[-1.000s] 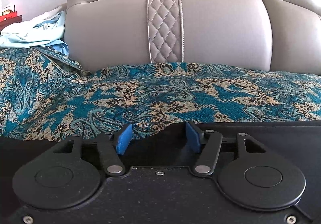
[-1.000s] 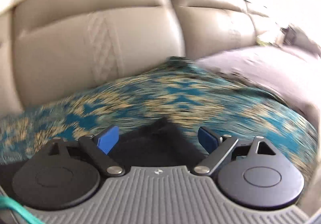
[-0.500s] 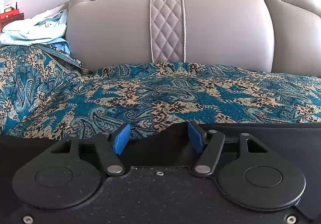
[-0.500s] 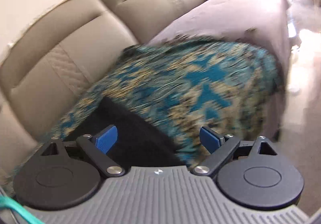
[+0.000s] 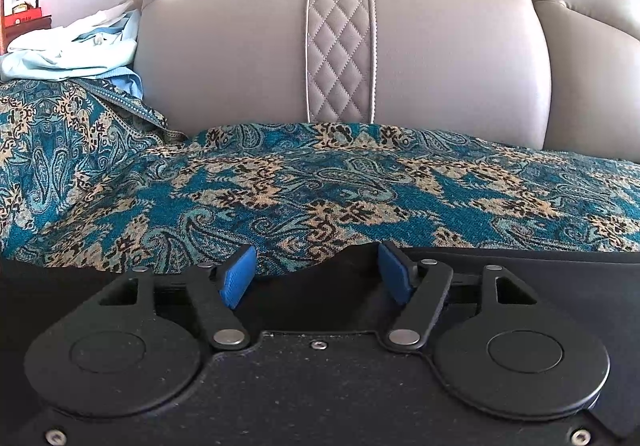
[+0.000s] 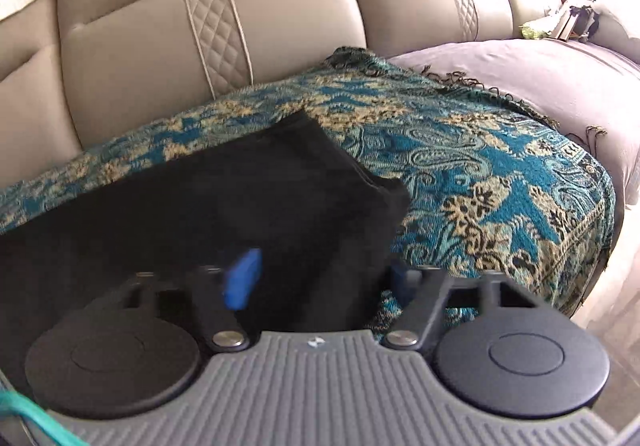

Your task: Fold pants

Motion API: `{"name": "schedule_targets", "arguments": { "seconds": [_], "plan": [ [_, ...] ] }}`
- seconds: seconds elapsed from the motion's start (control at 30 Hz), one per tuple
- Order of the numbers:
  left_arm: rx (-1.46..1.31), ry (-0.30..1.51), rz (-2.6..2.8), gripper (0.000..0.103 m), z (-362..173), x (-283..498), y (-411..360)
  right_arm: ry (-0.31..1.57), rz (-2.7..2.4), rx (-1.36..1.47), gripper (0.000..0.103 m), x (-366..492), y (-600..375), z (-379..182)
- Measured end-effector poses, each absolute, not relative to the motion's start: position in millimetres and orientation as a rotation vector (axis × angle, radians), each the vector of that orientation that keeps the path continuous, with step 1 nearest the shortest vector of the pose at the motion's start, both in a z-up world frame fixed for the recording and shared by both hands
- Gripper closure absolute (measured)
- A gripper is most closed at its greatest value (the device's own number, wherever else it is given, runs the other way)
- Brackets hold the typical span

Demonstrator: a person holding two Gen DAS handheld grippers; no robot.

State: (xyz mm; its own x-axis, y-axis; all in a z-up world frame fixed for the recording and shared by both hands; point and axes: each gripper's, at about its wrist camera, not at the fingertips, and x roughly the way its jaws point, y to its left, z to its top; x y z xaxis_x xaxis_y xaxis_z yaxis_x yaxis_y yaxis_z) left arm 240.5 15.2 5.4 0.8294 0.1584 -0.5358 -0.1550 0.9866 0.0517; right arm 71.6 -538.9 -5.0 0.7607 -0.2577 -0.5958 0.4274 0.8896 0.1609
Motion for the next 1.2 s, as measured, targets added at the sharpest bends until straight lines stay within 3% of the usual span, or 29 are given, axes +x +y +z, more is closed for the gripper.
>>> {"name": "schedule_targets", "arguments": {
  "seconds": [0.03, 0.1, 0.2, 0.5, 0.73, 0.93, 1.2],
  "plan": [
    [0.006, 0.569, 0.166, 0.037, 5, 240, 15, 0.594, -0.39, 0.309, 0.053, 72, -540, -4],
    [0.006, 0.569, 0.167, 0.037, 5, 240, 15, 0.583, -0.416, 0.335, 0.072, 73, -548, -4],
    [0.006, 0.569, 0.166, 0.037, 5, 240, 15, 0.57, -0.455, 0.404, 0.087, 72, -556, -3],
    [-0.084, 0.609, 0.132, 0.03, 16, 236, 33, 0.544, -0.301, 0.547, 0.09, 115, -515, 20],
    [-0.148, 0.545, 0.112, 0.026, 48, 176, 64, 0.656, 0.105, 0.371, 0.09, 174, -359, 30],
    [-0.18, 0.545, 0.136, 0.024, 53, 123, 97, 0.721, 0.433, 0.09, 0.09, 167, -211, 19],
    [-0.188, 0.577, 0.172, 0.024, 44, 82, 116, 0.67, 0.568, -0.063, 0.09, 132, -131, 12]
  ]
}}
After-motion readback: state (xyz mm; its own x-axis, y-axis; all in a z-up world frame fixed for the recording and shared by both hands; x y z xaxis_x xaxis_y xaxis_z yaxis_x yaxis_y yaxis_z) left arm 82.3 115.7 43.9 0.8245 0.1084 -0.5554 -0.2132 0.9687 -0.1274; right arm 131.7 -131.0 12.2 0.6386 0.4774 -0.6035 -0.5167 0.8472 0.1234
